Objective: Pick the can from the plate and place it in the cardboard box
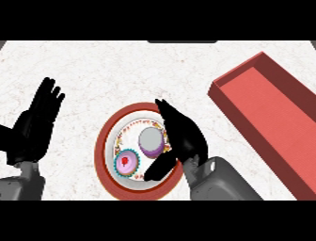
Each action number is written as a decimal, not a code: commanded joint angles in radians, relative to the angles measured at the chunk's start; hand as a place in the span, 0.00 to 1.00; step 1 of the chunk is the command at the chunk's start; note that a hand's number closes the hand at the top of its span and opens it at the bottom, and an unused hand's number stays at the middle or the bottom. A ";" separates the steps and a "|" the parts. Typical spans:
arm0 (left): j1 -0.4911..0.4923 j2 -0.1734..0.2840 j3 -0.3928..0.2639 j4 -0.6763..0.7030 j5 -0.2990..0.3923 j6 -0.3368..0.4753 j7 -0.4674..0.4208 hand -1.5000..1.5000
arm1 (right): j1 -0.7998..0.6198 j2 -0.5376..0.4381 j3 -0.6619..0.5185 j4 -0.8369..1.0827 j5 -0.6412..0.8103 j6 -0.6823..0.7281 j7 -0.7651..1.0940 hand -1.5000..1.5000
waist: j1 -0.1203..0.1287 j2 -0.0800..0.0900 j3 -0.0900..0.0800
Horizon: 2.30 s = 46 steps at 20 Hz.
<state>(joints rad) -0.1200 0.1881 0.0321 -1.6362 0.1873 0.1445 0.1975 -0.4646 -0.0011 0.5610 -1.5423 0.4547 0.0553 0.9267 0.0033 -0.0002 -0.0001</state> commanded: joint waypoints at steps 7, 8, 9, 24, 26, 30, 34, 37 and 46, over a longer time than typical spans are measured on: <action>0.034 0.002 0.030 -0.067 0.004 -0.045 0.042 0.50 | 0.045 0.001 -0.017 0.045 0.017 0.008 -0.063 0.00 | -0.001 -0.001 0.000; -0.019 -0.023 0.037 0.061 -0.015 -0.042 -0.032 0.50 | 0.012 0.001 0.026 0.079 -0.008 -0.023 -0.047 0.00 | -0.001 0.000 0.000; -0.001 -0.048 -0.004 -0.031 -0.050 0.009 0.030 0.50 | -0.009 0.001 0.033 0.068 -0.011 -0.032 -0.005 0.00 | 0.000 0.000 0.000; 0.026 -0.031 0.050 -0.051 -0.020 -0.061 0.044 0.50 | -0.027 -0.001 0.075 0.165 0.066 -0.036 -0.154 1.00 | 0.000 -0.001 0.000; 0.036 -0.048 0.040 -0.013 -0.045 -0.060 -0.010 0.50 | 0.004 0.001 0.094 0.223 0.105 -0.085 -0.228 1.00 | 0.001 0.000 0.000; 0.045 -0.077 0.002 -0.064 -0.083 -0.021 0.027 0.50 | -0.106 0.001 0.097 0.282 0.091 -0.156 -0.216 1.00 | 0.008 0.001 0.000; 0.024 -0.067 0.019 -0.043 -0.069 -0.033 0.030 0.50 | 0.021 -0.003 0.245 0.086 0.252 -0.058 -0.178 1.00 | -0.005 -0.004 0.000; -0.017 -0.062 0.038 0.005 -0.078 -0.014 0.029 0.50 | 0.034 -0.004 0.481 0.032 0.338 0.002 -0.196 1.00 | -0.013 -0.010 -0.001; 0.026 -0.024 0.073 -0.061 -0.026 -0.063 0.058 0.50 | 0.101 -0.035 0.739 -0.391 0.597 0.150 0.033 1.00 | -0.011 -0.006 0.000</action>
<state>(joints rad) -0.0819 0.1337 0.0712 -1.6893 0.1299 0.1056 0.2325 -0.4129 -0.0392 1.1953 -1.7241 0.9761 0.1208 0.8723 -0.0079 -0.0111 0.0003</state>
